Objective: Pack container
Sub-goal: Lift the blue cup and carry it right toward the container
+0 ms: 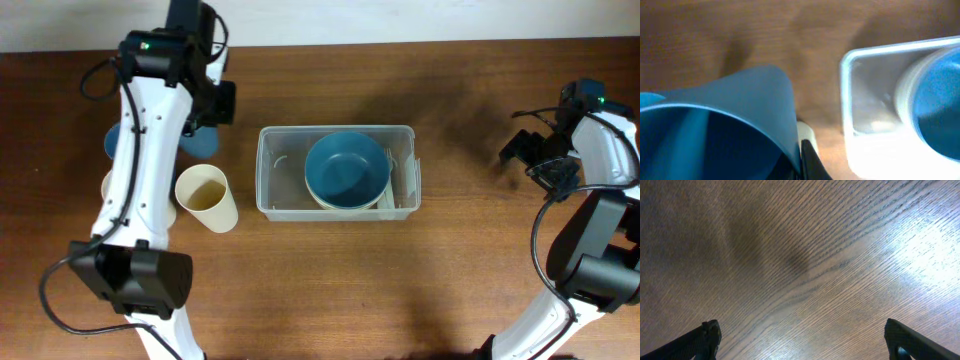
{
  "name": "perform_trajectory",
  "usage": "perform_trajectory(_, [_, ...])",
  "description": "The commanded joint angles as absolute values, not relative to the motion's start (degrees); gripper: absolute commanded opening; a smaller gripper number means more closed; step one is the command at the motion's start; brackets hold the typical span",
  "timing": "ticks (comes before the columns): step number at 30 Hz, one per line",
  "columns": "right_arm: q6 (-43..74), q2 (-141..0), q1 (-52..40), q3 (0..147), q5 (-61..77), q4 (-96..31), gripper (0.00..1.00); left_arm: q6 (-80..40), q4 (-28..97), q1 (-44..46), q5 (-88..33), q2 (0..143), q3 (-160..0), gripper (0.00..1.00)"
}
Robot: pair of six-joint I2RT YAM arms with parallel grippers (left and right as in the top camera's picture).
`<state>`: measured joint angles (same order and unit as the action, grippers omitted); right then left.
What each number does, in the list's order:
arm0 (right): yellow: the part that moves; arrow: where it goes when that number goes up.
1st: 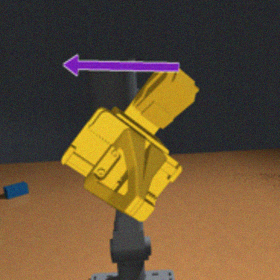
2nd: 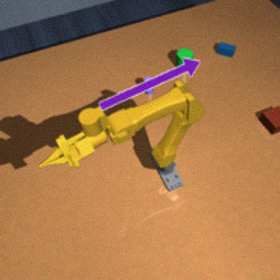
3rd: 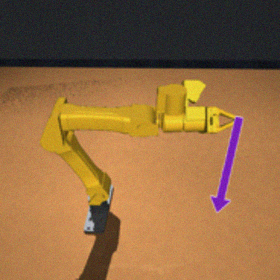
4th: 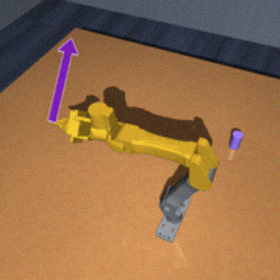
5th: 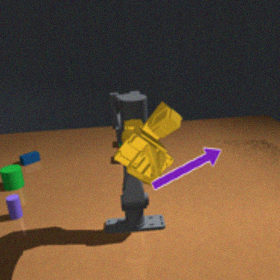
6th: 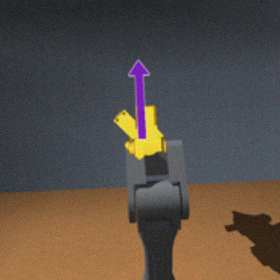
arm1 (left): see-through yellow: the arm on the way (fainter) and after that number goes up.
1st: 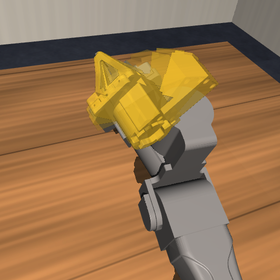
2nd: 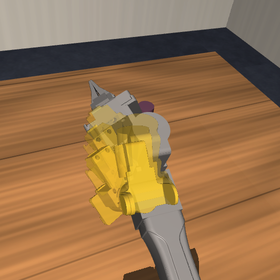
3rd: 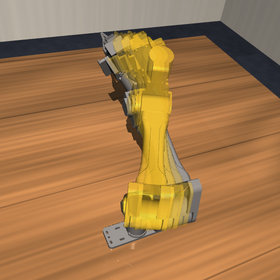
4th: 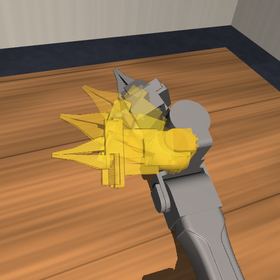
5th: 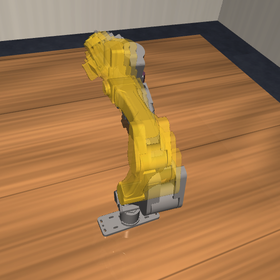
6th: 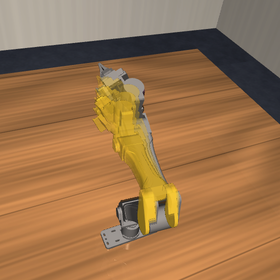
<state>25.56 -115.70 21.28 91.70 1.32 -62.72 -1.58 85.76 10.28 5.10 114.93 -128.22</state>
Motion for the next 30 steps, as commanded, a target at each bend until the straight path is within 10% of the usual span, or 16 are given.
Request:
perform_trajectory(1, [26.24, -115.68, 21.08, 91.5, 0.8, -62.7, 0.99, -2.17, 89.01, 14.79, 3.88, 114.96, -132.84, 0.02])
perform_trajectory(30, [26.24, -115.68, 21.08, 91.5, 0.8, -62.7, 0.99, -3.25, 90.91, 27.75, 2.11, 116.31, -138.41, 0.02])
